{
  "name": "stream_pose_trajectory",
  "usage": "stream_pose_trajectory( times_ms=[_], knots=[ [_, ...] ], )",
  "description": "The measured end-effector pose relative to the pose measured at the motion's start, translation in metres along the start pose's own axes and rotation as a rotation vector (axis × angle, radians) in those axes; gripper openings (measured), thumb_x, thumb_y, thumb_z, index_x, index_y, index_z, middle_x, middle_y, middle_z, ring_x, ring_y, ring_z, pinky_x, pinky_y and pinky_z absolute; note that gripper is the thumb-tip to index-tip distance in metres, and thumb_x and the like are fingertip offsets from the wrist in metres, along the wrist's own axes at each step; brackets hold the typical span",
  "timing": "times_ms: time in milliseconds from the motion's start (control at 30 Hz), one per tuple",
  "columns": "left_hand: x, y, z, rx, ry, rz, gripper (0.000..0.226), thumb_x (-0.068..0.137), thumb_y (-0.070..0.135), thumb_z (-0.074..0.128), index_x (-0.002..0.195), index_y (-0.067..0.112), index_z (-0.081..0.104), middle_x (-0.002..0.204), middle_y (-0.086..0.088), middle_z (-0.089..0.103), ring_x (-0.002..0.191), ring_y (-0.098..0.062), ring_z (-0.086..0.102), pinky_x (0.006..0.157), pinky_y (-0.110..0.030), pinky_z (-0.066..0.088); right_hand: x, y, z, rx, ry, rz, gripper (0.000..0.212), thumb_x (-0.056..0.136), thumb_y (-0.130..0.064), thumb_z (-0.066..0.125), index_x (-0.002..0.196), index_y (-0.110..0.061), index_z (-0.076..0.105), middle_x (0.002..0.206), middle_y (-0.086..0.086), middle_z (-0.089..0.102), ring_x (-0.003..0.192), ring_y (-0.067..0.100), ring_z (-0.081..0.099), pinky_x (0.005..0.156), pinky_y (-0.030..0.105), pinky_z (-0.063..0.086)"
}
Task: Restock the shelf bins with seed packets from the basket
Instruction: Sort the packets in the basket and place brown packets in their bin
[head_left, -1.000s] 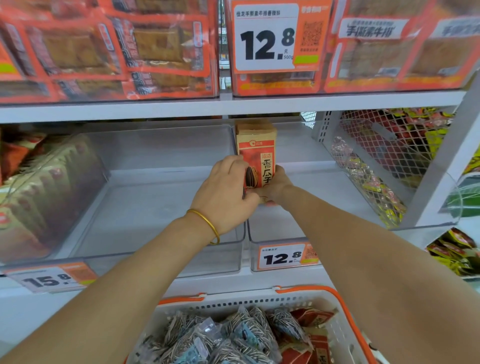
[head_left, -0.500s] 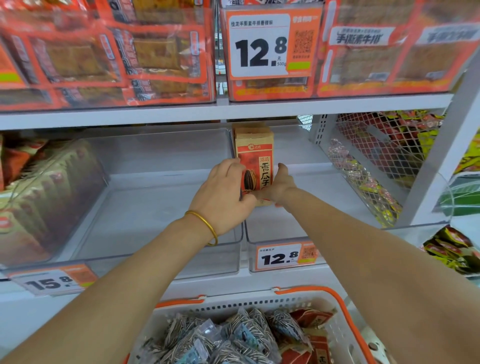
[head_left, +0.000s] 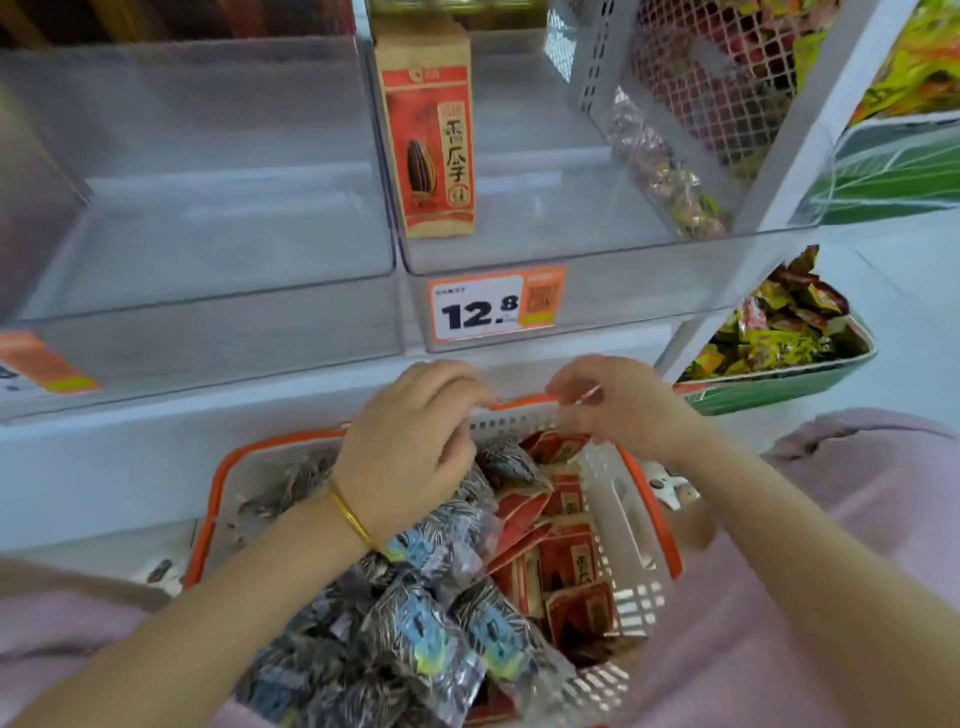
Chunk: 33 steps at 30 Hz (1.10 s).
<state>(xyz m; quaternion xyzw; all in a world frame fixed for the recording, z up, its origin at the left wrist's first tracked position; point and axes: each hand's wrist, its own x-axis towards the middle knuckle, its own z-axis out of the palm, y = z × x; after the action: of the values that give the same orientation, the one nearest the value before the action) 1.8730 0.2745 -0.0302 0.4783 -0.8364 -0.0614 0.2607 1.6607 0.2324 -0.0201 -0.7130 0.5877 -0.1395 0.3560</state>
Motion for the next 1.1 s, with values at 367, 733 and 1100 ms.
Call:
stream_pose_trajectory(
  times_ms=[367,733,1100],
  knots=[
    [-0.034,-0.029,0.058,-0.037,-0.364,-0.186,0.026,0.092,0.012,0.045,0.107,0.017,0.065,0.121,0.003,0.053,0.112,-0.012,0.048,0.092,-0.024,0.041,0.056,0.094,0.073,-0.857,-0.136,0.099,0.031,0.086,0.002,0.046,0.108,-0.012,0.063,0.119,0.009,0.059,0.121,0.031,0.045,0.083,0.039,0.046],
    [-0.017,-0.001,0.145,0.361,-0.79,-0.198,0.048,0.095,0.049,0.034,0.123,0.016,0.054,0.126,-0.004,0.052,0.121,-0.026,0.039,0.1,-0.041,0.031,0.011,0.031,0.027,-0.843,-0.105,0.08,0.03,0.092,-0.007,0.047,0.122,-0.012,0.046,0.114,0.008,0.054,0.105,0.033,0.059,0.067,0.037,0.037],
    [-0.023,0.002,0.172,0.349,-0.801,-0.346,0.047,0.085,0.043,0.059,0.121,0.015,0.05,0.127,-0.004,0.054,0.125,-0.026,0.04,0.098,-0.039,0.034,-0.005,0.034,0.003,-0.796,-0.064,0.118,0.017,0.092,-0.004,0.041,0.106,-0.012,0.046,0.105,0.009,0.059,0.096,0.032,0.059,0.063,0.035,0.036]
  ],
)
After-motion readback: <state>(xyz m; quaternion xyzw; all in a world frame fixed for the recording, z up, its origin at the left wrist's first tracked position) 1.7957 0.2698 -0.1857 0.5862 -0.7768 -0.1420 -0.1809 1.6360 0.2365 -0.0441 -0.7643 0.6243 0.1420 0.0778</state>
